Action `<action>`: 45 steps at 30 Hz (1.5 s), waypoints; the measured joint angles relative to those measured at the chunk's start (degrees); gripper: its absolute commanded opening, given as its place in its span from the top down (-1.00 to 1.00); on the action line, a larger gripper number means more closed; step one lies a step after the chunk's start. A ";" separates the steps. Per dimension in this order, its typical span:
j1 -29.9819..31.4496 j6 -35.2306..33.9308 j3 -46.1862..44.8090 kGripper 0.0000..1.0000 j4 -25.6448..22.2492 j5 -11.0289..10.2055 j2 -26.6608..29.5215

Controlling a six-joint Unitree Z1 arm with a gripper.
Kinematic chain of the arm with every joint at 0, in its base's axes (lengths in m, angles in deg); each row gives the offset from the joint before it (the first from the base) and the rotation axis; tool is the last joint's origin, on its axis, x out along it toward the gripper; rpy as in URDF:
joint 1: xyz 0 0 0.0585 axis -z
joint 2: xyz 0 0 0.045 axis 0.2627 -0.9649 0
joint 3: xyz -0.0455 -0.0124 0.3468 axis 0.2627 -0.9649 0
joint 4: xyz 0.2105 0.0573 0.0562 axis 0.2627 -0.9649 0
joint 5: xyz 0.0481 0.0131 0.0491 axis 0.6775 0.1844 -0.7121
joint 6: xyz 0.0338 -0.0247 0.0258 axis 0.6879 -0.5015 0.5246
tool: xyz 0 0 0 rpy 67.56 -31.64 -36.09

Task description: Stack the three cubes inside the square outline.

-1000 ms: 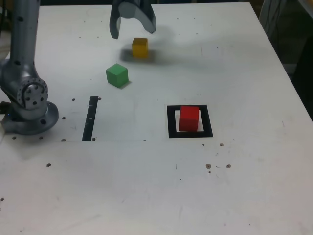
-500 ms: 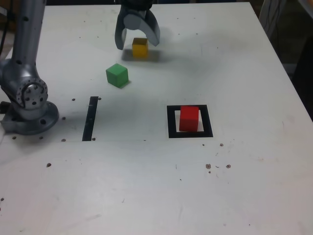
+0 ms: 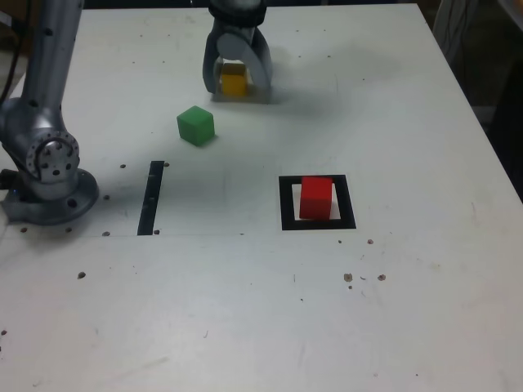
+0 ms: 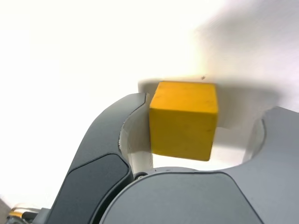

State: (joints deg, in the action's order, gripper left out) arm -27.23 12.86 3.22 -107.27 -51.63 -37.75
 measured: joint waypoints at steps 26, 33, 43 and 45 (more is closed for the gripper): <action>0.04 -0.26 1.28 0.66 -0.30 -0.03 0.16; 6.10 -3.43 3.81 0.68 -9.13 0.18 7.90; 23.54 -16.68 7.87 0.73 -19.38 0.20 15.43; 27.44 -20.72 6.47 0.73 -19.40 0.46 15.76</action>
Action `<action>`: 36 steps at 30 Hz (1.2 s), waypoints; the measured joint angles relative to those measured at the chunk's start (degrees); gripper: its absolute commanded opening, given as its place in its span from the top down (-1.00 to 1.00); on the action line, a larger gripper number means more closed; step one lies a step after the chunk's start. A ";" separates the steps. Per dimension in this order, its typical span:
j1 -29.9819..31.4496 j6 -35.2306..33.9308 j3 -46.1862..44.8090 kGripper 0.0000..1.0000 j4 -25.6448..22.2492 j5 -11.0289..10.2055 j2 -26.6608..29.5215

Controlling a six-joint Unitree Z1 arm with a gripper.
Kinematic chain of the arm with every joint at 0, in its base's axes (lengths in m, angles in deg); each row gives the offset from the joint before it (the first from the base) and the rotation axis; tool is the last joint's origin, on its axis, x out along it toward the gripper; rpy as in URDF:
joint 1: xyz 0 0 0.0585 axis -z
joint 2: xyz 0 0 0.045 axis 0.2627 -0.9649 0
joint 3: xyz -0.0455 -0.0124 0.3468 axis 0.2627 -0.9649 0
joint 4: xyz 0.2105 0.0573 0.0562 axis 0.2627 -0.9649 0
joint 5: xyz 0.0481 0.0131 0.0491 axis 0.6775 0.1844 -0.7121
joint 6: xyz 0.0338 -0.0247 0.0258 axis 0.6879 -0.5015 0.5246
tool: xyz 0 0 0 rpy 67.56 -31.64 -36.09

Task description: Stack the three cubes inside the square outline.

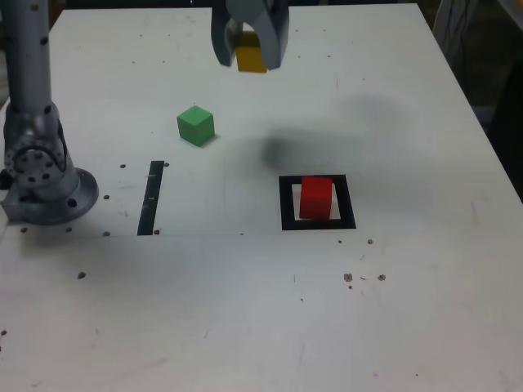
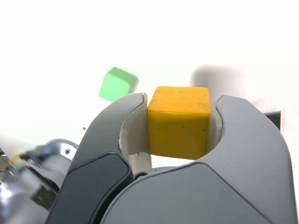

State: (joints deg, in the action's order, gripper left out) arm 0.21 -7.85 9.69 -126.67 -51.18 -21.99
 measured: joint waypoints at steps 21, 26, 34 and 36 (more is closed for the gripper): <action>25.93 -26.59 -2.87 0.73 8.49 5.35 -4.68; 25.91 -26.90 -2.77 0.73 8.50 5.40 -7.24; 25.91 -26.91 -2.43 0.73 9.07 4.62 -8.65; 25.91 -26.91 -2.05 0.73 9.33 4.51 -9.03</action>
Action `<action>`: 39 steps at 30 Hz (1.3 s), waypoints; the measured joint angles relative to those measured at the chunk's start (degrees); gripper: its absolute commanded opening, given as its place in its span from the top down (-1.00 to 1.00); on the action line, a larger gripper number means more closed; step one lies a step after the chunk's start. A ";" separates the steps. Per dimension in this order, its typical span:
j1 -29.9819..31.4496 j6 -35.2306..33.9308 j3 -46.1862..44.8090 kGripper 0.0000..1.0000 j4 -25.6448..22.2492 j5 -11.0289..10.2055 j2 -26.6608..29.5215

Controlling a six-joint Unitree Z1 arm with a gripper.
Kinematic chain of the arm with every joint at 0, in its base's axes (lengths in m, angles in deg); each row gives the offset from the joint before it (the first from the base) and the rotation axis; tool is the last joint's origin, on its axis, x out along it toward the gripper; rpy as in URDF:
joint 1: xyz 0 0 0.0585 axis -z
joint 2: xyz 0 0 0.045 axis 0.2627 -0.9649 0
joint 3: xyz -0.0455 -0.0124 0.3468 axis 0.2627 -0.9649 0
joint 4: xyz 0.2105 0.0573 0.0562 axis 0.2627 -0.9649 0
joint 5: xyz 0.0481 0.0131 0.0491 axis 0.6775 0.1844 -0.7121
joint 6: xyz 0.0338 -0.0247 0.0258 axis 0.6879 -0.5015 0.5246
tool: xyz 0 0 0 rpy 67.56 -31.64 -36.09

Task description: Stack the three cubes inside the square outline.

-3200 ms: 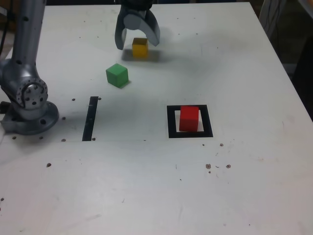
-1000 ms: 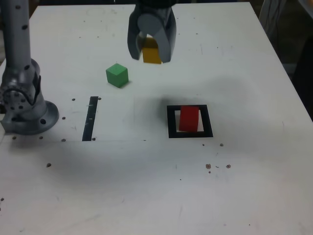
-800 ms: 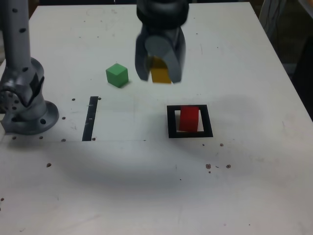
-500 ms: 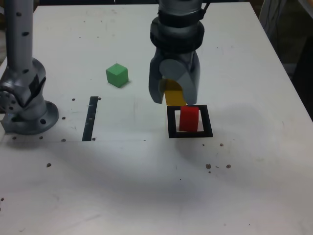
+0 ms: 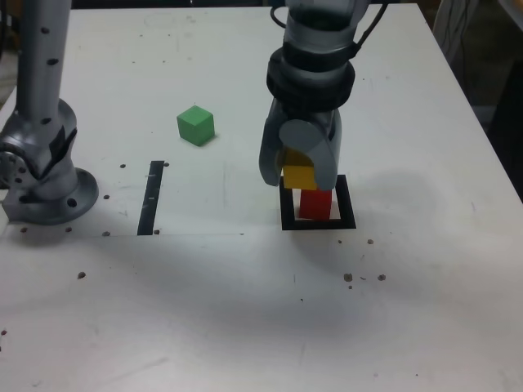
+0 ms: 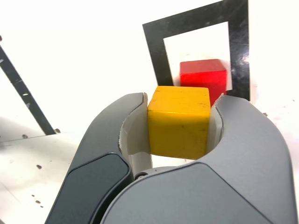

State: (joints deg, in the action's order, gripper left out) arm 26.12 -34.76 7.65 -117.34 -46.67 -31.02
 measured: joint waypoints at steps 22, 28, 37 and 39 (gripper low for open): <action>0.00 -0.33 2.28 0.52 0.79 -0.46 -3.97; 0.00 -0.33 2.71 0.10 0.79 -0.46 -4.21; -0.82 0.23 2.39 -0.78 0.78 -0.19 -5.24; -0.84 0.26 2.42 -0.82 0.78 -0.23 -5.23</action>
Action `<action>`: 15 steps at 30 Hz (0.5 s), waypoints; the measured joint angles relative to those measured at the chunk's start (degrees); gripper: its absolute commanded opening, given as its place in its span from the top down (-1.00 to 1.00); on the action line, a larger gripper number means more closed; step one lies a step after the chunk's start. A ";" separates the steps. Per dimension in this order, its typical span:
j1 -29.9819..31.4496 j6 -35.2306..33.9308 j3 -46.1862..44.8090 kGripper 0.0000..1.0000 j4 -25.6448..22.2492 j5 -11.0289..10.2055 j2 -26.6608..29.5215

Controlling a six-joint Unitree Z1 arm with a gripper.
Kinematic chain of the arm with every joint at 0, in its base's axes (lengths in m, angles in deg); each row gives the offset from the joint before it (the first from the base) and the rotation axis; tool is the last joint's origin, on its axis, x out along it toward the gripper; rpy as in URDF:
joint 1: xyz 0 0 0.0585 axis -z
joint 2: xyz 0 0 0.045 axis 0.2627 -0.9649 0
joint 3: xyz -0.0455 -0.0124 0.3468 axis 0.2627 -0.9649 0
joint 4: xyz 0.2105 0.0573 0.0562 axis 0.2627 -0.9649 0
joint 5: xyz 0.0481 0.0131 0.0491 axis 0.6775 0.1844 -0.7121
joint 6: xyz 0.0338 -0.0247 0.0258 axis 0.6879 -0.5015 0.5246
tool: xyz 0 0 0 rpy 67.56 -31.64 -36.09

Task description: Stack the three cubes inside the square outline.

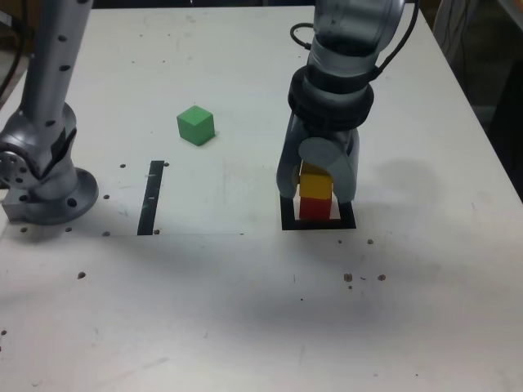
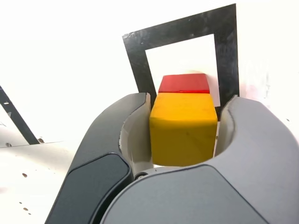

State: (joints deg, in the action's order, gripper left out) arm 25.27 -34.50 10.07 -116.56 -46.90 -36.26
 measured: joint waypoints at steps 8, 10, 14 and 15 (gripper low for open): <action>0.00 -0.52 0.15 -0.88 -1.69 -1.81 1.75; 0.00 -1.05 0.05 -0.88 -3.20 -2.90 3.72; -1.19 -1.75 -2.97 -0.89 -8.01 -6.23 9.55; -2.05 -1.75 -4.36 -0.90 -8.38 -6.67 11.00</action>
State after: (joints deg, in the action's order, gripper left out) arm 23.23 -36.25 5.70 -124.93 -53.57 -25.26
